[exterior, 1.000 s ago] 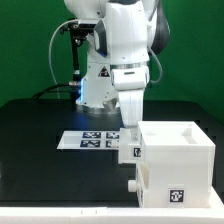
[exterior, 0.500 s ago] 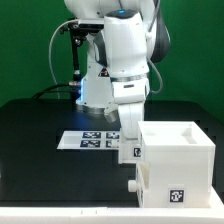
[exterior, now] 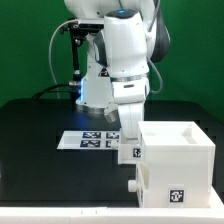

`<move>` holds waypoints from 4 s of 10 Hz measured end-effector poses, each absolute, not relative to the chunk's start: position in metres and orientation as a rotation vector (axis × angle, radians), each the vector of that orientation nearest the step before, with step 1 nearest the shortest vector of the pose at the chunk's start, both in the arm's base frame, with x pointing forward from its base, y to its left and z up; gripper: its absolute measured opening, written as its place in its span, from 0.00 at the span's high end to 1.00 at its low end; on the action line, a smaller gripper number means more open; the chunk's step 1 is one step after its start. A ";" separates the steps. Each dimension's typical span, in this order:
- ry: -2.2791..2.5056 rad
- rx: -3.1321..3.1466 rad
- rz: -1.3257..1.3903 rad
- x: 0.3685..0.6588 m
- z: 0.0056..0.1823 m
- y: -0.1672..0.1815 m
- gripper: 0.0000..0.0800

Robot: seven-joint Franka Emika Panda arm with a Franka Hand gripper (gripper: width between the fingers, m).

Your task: Assemble drawer

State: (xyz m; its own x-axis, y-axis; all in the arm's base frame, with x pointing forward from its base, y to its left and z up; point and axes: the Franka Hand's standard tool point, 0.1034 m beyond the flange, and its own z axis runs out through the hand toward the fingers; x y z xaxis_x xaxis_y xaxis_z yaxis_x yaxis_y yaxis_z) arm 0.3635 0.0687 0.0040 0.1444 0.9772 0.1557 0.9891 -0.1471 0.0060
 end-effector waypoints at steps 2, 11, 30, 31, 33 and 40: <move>-1.985 -2.300 -0.186 0.363 0.004 0.069 0.95; -1.973 -2.432 -0.128 0.411 0.054 -0.018 0.96; -2.112 -2.242 -0.001 0.465 0.054 -0.005 0.96; -2.114 -2.241 0.000 0.468 0.055 -0.006 0.96; -2.162 -2.185 0.027 0.506 0.066 -0.010 0.96; -2.171 -2.141 0.049 0.533 0.068 -0.008 0.96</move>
Offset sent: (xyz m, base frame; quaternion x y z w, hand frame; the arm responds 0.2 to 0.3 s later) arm 0.0269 -0.0336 0.0319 -0.0130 0.0244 -0.0661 0.9974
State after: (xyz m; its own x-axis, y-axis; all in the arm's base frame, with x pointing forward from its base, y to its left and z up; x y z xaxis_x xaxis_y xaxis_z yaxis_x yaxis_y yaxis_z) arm 0.5332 -0.0081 0.0680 -0.0119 0.9990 0.0433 0.9960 0.0157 -0.0875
